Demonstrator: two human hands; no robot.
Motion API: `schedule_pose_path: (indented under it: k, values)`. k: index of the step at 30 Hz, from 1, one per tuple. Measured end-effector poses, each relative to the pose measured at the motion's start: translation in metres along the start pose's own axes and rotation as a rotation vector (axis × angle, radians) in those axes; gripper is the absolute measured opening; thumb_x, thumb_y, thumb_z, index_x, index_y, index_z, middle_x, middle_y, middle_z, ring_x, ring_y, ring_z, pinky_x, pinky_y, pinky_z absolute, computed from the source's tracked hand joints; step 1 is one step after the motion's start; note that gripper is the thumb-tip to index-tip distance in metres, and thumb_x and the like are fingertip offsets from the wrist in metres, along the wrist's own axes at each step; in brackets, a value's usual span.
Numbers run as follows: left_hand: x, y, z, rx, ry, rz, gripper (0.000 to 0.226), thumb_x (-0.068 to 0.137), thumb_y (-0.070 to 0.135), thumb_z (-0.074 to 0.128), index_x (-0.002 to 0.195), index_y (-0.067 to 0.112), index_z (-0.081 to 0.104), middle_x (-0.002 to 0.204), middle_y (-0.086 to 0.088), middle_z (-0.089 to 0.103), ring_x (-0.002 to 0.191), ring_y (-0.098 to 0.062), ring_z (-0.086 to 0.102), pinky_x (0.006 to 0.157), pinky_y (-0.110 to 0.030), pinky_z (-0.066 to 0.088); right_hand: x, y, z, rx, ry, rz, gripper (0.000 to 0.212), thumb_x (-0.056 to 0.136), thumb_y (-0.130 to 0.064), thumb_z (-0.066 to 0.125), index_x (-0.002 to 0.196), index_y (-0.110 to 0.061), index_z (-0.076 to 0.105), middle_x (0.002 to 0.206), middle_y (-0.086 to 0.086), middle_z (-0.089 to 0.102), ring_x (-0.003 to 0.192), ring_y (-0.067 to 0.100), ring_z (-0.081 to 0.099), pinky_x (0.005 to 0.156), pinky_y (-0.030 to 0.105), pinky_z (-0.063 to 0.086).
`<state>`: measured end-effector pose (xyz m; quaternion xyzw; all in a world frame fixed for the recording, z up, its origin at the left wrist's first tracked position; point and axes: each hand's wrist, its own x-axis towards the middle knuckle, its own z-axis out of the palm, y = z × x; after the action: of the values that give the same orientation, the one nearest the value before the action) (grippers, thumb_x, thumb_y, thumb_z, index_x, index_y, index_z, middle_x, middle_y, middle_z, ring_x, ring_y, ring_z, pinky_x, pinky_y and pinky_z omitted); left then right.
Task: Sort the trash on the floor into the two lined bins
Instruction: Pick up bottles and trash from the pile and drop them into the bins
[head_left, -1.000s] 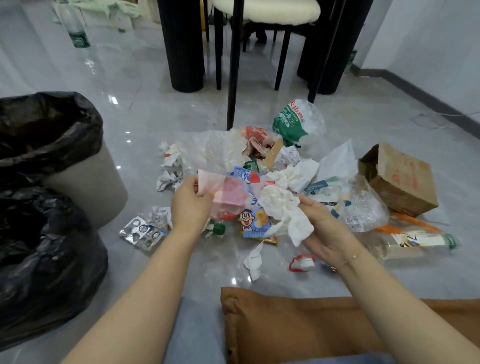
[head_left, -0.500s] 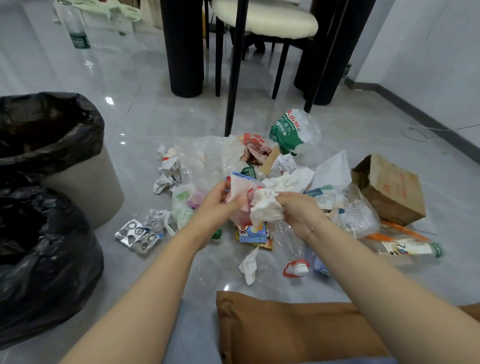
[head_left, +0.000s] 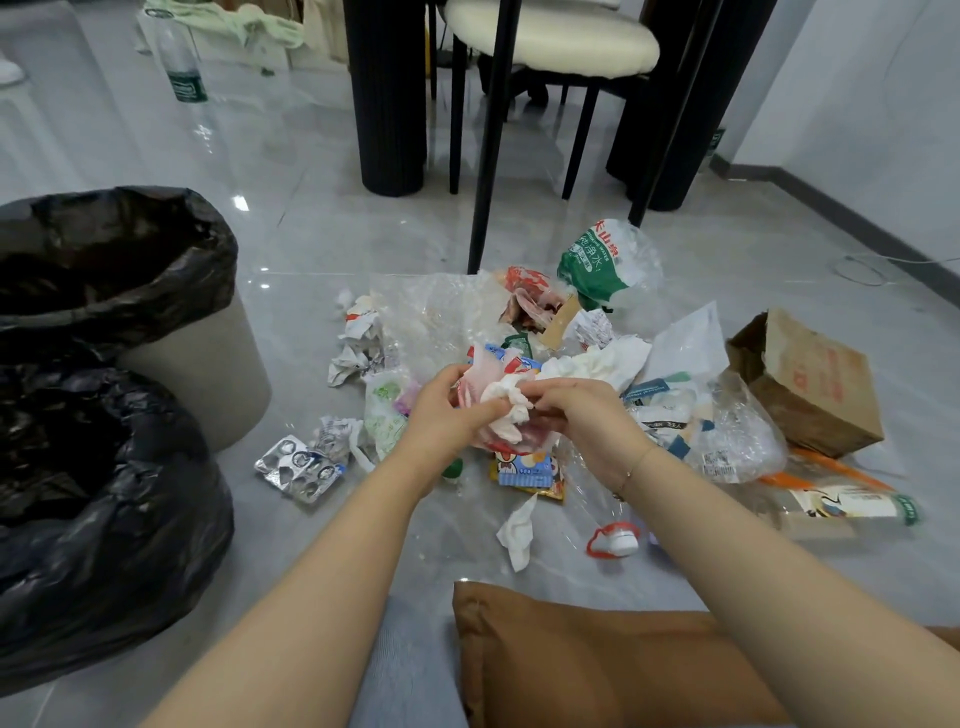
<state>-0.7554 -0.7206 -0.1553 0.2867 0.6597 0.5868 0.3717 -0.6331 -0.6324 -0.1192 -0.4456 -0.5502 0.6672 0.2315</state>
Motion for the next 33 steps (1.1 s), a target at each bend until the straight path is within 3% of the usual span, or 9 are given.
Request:
schedule_pose_path:
  k: [4,8,12,17,24,27,30,32,33]
  values:
    - [0.003,-0.004,0.000,-0.037,0.055,-0.018,0.038,0.075,0.002,0.073,0.111,0.012,0.064,0.101,-0.006,0.070,0.087,-0.021,0.065,0.062,-0.026,0.048,-0.006,0.004,-0.006,-0.056,-0.076,-0.029,0.040,0.082,0.018,0.037,0.091,-0.001,0.071,0.099,0.017,0.069,0.086,0.019,0.066,0.078,0.021,0.055]
    - [0.002,-0.003,-0.004,-0.112,0.126,-0.024,0.030,0.078,-0.001,0.070,0.103,0.013,0.065,0.101,-0.011,0.071,0.088,-0.025,0.066,0.072,-0.037,0.054,-0.013,0.007,-0.003,0.026,-0.058,-0.092,0.037,0.083,0.017,0.038,0.098,0.005,0.069,0.104,0.020,0.070,0.095,0.025,0.068,0.082,0.023,0.055]
    - [-0.003,0.012,-0.019,-0.204,0.298,0.019,0.034,0.080,-0.005,0.066,0.111,0.009,0.062,0.100,-0.010,0.069,0.083,-0.020,0.065,0.066,-0.028,0.055,-0.018,0.006,0.012,0.190,-0.021,-0.140,0.033,0.084,0.015,0.044,0.099,-0.002,0.068,0.108,0.017,0.069,0.101,0.024,0.066,0.092,0.031,0.052]
    - [-0.013,0.035,-0.049,-0.218,0.518,0.174,0.022,0.080,0.000,0.067,0.090,0.020,0.064,0.099,-0.014,0.070,0.085,-0.021,0.064,0.075,-0.037,0.054,-0.019,-0.002,0.055,0.395,-0.087,-0.132,0.035,0.085,0.014,0.048,0.104,-0.008,0.066,0.112,0.010,0.067,0.106,0.019,0.063,0.094,0.030,0.049]
    - [0.003,0.084,-0.129,-0.138,0.738,0.450,0.024,0.079,0.000,0.068,0.087,0.022,0.062,0.082,0.003,0.064,0.072,-0.004,0.057,0.066,-0.022,0.050,-0.015,-0.012,0.128,0.451,-0.261,-0.092,0.035,0.086,0.014,0.044,0.104,-0.007,0.066,0.107,0.010,0.069,0.100,0.020,0.064,0.091,0.029,0.049]
    - [0.026,0.096,-0.184,0.017,0.885,0.462,0.020,0.078,0.010,0.070,0.087,0.027,0.063,0.086,0.006,0.067,0.080,-0.011,0.063,0.079,-0.036,0.055,-0.014,-0.010,0.159,0.415,-0.301,-0.076,0.030,0.088,0.009,0.049,0.102,-0.009,0.069,0.104,0.008,0.073,0.099,0.018,0.067,0.086,0.025,0.053]
    - [0.039,0.095,-0.229,0.304,1.030,0.389,0.016,0.083,0.017,0.065,0.099,0.022,0.064,0.098,0.004,0.065,0.095,-0.018,0.062,0.079,-0.024,0.047,-0.014,-0.006,0.182,0.399,-0.339,-0.060,0.026,0.088,0.005,0.052,0.099,-0.011,0.069,0.101,0.005,0.074,0.099,0.017,0.068,0.086,0.026,0.053]
    - [0.050,0.091,-0.253,0.645,1.013,0.227,0.025,0.088,0.025,0.059,0.112,0.020,0.063,0.122,-0.005,0.056,0.114,-0.026,0.052,0.089,-0.028,0.039,-0.011,-0.003,0.193,0.409,-0.340,-0.051,0.024,0.088,0.005,0.053,0.101,-0.009,0.069,0.101,0.008,0.074,0.101,0.020,0.068,0.088,0.029,0.053]
    - [0.053,0.091,-0.259,0.826,0.925,0.044,0.035,0.090,0.037,0.055,0.122,0.022,0.059,0.137,-0.008,0.046,0.127,-0.030,0.041,0.099,-0.037,0.035,-0.010,-0.002,0.195,0.408,-0.336,-0.045,0.024,0.088,0.004,0.053,0.101,-0.008,0.069,0.101,0.009,0.073,0.101,0.022,0.067,0.088,0.030,0.053]
